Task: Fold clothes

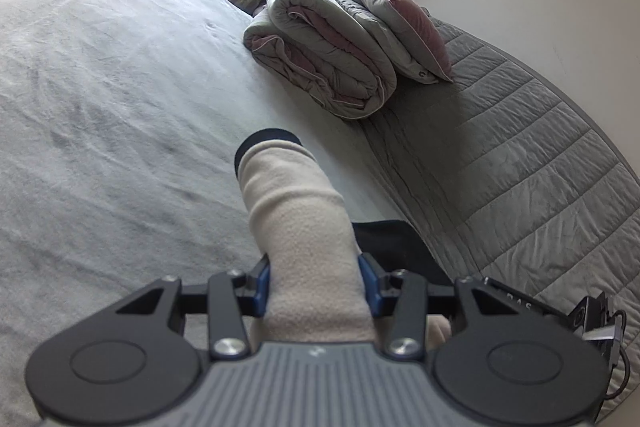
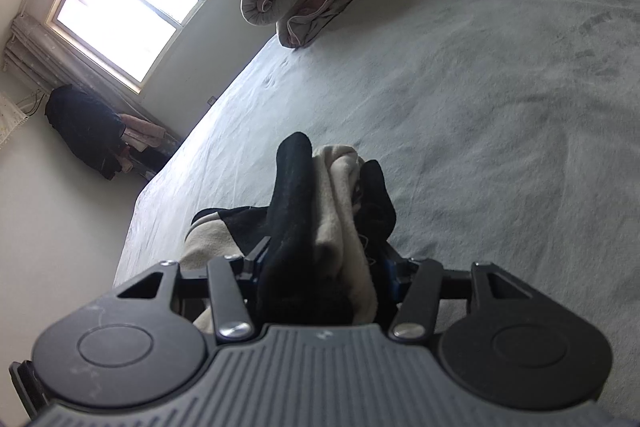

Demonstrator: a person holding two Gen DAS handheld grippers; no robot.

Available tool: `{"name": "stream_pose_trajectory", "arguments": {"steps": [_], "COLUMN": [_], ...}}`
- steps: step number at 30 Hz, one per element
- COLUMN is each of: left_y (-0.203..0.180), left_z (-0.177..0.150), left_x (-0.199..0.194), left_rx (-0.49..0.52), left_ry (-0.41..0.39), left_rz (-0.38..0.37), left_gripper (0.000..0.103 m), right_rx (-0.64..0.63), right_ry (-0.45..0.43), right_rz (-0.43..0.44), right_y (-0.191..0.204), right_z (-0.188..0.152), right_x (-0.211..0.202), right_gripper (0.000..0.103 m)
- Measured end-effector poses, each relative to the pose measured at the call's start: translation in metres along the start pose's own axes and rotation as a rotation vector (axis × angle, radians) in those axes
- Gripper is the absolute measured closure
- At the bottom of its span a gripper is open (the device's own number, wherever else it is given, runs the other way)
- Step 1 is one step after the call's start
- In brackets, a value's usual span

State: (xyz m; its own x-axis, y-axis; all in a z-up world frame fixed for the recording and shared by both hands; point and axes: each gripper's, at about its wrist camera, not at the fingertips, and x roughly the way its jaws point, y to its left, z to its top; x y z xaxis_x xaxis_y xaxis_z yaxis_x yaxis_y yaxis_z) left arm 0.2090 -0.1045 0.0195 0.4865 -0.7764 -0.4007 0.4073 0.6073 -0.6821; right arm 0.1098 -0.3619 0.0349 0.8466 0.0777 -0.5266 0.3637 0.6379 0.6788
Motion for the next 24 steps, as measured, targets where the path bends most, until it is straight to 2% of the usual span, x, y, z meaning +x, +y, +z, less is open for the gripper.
{"name": "stream_pose_trajectory", "arguments": {"steps": [9,18,24], "left_y": [-0.028,-0.05,-0.048], "left_z": [0.013,0.026,0.03], "left_x": [0.073,0.142,0.177], "left_rx": [0.02,0.093,0.13], "left_ry": [0.032,0.09,0.103], "left_rz": [-0.076,-0.151,-0.159], "left_gripper": [0.058,0.059,0.059], "right_rx": [-0.011,0.064,0.042], "right_ry": [-0.103,-0.22,-0.273], "right_rz": [-0.08,-0.145,-0.196], "right_y": [-0.022,-0.056,-0.067], "right_z": [0.05,0.069,0.078], "right_x": [-0.003,-0.001,0.016], "right_gripper": [0.047,0.047,0.047]}}
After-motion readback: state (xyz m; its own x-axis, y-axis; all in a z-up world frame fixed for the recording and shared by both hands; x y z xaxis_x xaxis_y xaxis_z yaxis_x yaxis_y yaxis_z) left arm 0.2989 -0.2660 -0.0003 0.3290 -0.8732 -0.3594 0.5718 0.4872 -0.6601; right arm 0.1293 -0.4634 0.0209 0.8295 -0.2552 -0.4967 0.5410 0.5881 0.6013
